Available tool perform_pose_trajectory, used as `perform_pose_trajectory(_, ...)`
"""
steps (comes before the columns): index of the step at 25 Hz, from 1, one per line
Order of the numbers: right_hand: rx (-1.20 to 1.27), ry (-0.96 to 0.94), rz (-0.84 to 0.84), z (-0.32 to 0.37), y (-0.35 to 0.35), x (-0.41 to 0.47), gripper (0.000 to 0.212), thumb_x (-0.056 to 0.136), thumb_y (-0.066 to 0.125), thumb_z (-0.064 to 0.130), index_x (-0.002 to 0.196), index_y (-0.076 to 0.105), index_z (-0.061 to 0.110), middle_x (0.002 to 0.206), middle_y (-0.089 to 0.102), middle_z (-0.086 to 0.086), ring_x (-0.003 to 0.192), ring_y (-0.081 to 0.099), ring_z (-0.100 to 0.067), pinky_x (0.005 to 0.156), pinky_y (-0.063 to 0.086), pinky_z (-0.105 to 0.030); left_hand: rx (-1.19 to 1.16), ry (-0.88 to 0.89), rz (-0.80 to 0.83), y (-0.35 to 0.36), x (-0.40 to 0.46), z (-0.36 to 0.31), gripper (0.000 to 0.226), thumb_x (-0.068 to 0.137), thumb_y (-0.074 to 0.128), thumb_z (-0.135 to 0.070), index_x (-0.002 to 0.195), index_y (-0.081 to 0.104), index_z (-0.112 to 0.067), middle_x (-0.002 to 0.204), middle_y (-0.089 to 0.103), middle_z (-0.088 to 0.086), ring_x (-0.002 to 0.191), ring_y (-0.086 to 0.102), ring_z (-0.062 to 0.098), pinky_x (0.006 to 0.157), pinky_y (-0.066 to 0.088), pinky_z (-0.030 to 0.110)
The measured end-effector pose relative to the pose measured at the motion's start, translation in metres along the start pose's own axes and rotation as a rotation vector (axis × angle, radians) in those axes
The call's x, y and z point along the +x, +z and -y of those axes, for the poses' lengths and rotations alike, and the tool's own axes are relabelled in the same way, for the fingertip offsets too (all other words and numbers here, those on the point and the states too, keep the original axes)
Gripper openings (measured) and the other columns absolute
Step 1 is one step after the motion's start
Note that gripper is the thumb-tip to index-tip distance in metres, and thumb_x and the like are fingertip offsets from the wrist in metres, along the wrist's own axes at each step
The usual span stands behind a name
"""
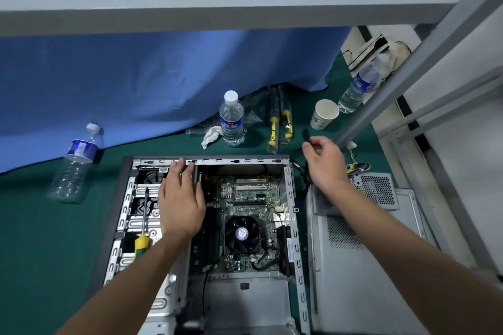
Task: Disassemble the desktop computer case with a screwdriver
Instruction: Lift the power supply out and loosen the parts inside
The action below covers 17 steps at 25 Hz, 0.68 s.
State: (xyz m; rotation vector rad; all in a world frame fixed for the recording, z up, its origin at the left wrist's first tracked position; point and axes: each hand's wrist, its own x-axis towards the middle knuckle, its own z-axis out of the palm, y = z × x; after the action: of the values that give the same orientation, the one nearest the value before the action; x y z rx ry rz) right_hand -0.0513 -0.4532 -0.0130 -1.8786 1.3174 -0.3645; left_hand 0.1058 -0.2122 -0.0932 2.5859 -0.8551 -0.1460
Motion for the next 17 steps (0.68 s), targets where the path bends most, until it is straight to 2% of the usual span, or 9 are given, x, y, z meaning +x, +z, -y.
perform_pose_trajectory(1, -0.05, 0.018, -0.041, -0.002, 0.0, 0.013, 0.032, 0.099, 0.053, 0.027, 0.122, 0.061, 0.007, 0.118, 0.059, -0.009, 0.095, 0.061, -0.021, 0.093, 0.049, -0.035, -0.003, 0.003, -0.007, 0.0, 0.0, 0.0, 0.045, 0.097, 0.052, -0.021, 0.141, 0.047, -0.01, 0.153, 0.037, 0.009, 0.144, 0.029, 0.024, 0.116, 0.025, 0.044)
perform_pose_trajectory(3, -0.148, 0.071, -0.07, -0.007, 0.005, 0.035, 0.03, 0.097, 0.055, 0.025, 0.117, 0.065, 0.006, 0.117, 0.061, -0.013, 0.087, 0.061, -0.024, 0.08, 0.048, -0.03, -0.014, -0.008, -0.015, 0.0, 0.001, 0.0, 0.045, 0.097, 0.053, -0.02, 0.141, 0.047, -0.01, 0.153, 0.038, 0.009, 0.143, 0.03, 0.023, 0.116, 0.025, 0.044)
perform_pose_trajectory(5, -0.252, 0.167, -0.015, -0.012, 0.012, 0.049, 0.027, 0.095, 0.058, 0.026, 0.109, 0.066, 0.004, 0.109, 0.064, -0.013, 0.08, 0.059, -0.025, 0.071, 0.044, -0.028, -0.011, -0.005, -0.015, 0.001, 0.0, 0.0, 0.045, 0.097, 0.053, -0.02, 0.14, 0.047, -0.01, 0.152, 0.038, 0.009, 0.143, 0.031, 0.023, 0.115, 0.026, 0.045)
perform_pose_trajectory(9, -0.327, 0.297, 0.086, -0.014, 0.022, 0.05, 0.032, 0.095, 0.056, 0.031, 0.094, 0.064, 0.0, 0.101, 0.066, -0.017, 0.085, 0.06, -0.031, 0.071, 0.046, -0.032, -0.005, -0.007, -0.026, 0.003, 0.001, 0.002, 0.043, 0.097, 0.054, -0.019, 0.138, 0.048, -0.009, 0.151, 0.039, 0.009, 0.143, 0.031, 0.024, 0.114, 0.027, 0.045)
perform_pose_trajectory(11, -0.178, 0.256, 0.083, -0.012, 0.027, 0.032, 0.03, 0.098, 0.049, 0.028, 0.105, 0.065, 0.004, 0.11, 0.066, -0.016, 0.088, 0.061, -0.026, 0.075, 0.044, -0.03, -0.002, -0.009, -0.029, 0.004, 0.001, 0.002, 0.043, 0.097, 0.054, -0.019, 0.138, 0.048, -0.01, 0.151, 0.039, 0.009, 0.143, 0.031, 0.024, 0.114, 0.028, 0.047)
perform_pose_trajectory(12, -0.11, 0.237, 0.113, -0.012, 0.032, 0.019, 0.036, 0.1, 0.046, 0.032, 0.12, 0.061, 0.006, 0.123, 0.062, -0.014, 0.099, 0.061, -0.025, 0.084, 0.046, -0.032, -0.002, -0.008, -0.031, 0.004, 0.001, 0.002, 0.043, 0.096, 0.055, -0.019, 0.138, 0.049, -0.01, 0.151, 0.039, 0.009, 0.143, 0.032, 0.025, 0.113, 0.028, 0.047)
perform_pose_trajectory(14, -0.085, 0.179, 0.22, -0.013, 0.049, -0.01, 0.055, 0.102, 0.039, 0.045, 0.148, 0.036, 0.014, 0.149, 0.039, -0.01, 0.13, 0.046, -0.028, 0.107, 0.038, -0.042, -0.002, -0.008, -0.032, 0.004, 0.002, 0.002, 0.044, 0.096, 0.056, -0.019, 0.138, 0.049, -0.009, 0.151, 0.039, 0.01, 0.142, 0.032, 0.025, 0.113, 0.028, 0.047)
perform_pose_trajectory(16, -0.185, 0.083, 0.249, -0.018, 0.067, -0.031, 0.065, 0.102, 0.036, 0.046, 0.156, 0.013, 0.017, 0.157, 0.02, -0.007, 0.141, 0.03, -0.029, 0.109, 0.033, -0.044, 0.002, -0.007, -0.024, 0.003, 0.001, 0.001, 0.044, 0.096, 0.055, -0.019, 0.139, 0.049, -0.008, 0.151, 0.039, 0.01, 0.143, 0.032, 0.026, 0.114, 0.028, 0.048)
perform_pose_trajectory(17, -0.256, 0.041, 0.206, -0.021, 0.074, -0.035, 0.066, 0.103, 0.036, 0.043, 0.156, 0.008, 0.017, 0.157, 0.018, -0.008, 0.14, 0.031, -0.029, 0.107, 0.036, -0.043, 0.002, -0.008, -0.023, 0.003, 0.001, 0.001, 0.045, 0.096, 0.054, -0.019, 0.139, 0.049, -0.008, 0.152, 0.039, 0.011, 0.143, 0.031, 0.026, 0.114, 0.029, 0.048)
